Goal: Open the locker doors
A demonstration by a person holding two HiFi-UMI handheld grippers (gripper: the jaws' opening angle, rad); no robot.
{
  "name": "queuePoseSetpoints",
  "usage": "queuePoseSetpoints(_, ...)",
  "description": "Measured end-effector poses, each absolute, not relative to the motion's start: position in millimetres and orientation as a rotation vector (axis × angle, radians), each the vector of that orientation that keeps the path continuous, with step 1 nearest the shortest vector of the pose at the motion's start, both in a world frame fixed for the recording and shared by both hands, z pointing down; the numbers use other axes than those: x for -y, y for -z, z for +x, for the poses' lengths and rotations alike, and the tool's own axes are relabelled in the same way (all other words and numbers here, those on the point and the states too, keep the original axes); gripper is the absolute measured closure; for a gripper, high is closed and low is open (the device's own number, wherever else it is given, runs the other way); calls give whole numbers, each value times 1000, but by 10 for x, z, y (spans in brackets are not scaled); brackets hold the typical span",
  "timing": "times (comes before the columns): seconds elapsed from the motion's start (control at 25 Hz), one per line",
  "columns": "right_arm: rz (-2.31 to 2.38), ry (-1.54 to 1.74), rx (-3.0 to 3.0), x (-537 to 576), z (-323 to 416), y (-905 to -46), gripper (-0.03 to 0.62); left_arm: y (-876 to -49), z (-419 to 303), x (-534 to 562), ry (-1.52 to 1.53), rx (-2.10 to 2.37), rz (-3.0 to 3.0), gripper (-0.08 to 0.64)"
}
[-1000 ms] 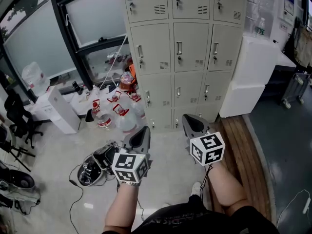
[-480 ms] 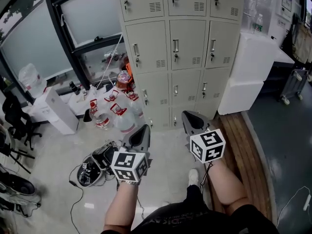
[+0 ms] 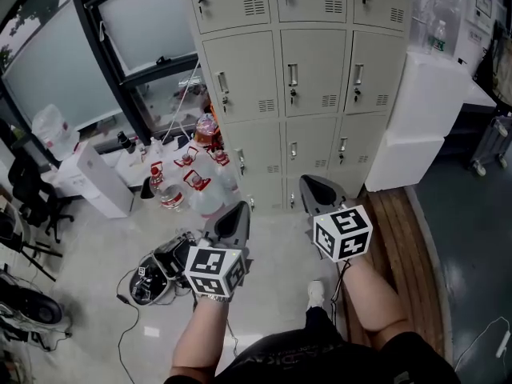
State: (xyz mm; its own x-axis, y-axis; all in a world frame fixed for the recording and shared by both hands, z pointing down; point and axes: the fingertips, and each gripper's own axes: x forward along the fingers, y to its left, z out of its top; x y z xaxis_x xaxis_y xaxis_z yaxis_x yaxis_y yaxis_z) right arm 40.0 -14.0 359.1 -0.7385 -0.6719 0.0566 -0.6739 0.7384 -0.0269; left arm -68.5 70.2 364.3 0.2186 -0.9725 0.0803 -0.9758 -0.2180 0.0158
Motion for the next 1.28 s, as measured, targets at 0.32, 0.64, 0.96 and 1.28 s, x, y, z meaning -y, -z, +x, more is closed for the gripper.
queuePoseSetpoints(0.32,1093,-63,2899,738,425,-3546,592,-3614,-606,-90,-79,1931,2395,561)
queuePoseSetpoints(0.64,1063,-68,2905,1408,385,-3566,592,-3641,-625,553,-68,1949,2370,561)
queuePoseSetpoints(0.96,1014,-87,2918,2079,361,-3584,592,-3648,-639,1172,-60,1991,2320,561)
queuePoseSetpoints(1.28,919,-80,2941,2639,357,-3622,592,-3692,-558,1707,-40,2051,2259,561)
